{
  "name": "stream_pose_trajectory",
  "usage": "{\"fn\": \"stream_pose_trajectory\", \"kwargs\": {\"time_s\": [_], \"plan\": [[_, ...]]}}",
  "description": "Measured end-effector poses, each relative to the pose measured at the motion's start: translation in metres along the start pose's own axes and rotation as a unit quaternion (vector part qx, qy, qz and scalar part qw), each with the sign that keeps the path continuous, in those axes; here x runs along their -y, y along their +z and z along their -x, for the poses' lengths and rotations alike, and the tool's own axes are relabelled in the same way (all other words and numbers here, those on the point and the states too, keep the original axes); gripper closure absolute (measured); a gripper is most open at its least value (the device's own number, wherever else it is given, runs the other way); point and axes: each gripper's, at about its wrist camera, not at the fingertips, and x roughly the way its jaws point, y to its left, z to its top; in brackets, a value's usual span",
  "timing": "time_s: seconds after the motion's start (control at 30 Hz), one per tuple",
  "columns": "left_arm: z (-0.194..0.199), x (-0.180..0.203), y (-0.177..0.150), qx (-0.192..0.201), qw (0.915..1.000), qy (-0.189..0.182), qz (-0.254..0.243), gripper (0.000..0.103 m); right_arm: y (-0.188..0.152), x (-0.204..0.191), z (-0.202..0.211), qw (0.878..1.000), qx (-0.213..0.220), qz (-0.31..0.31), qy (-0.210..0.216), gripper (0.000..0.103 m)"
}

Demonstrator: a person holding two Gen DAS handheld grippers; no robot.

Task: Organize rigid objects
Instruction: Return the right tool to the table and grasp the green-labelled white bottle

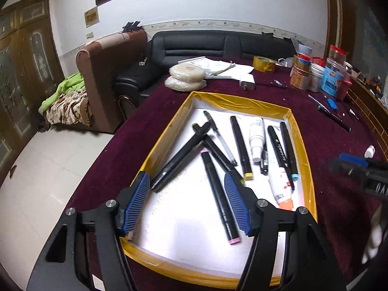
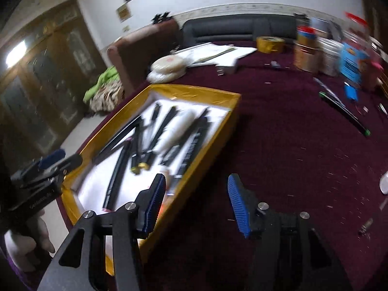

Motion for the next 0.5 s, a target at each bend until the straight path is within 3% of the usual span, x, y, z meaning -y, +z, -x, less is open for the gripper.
{"fn": "stream_pose_trajectory", "kwargs": {"time_s": [0.17,0.3,0.5], "plan": [[0.004,0.019,0.001,0.000,0.9995,-0.022,-0.022,0.040,-0.003,0.058,0.025,0.998,0.020,-0.052,-0.029,0.055],[0.009,0.030,0.003,-0.013,0.9955,-0.093,-0.014,0.040,-0.011,0.120,0.054,0.990,0.043,-0.109,-0.073,0.055],[0.022,0.052,0.006,0.012,0.9907,-0.133,-0.027,0.040,-0.032,0.219,0.116,0.960,0.088,-0.213,-0.157,0.055]]}}
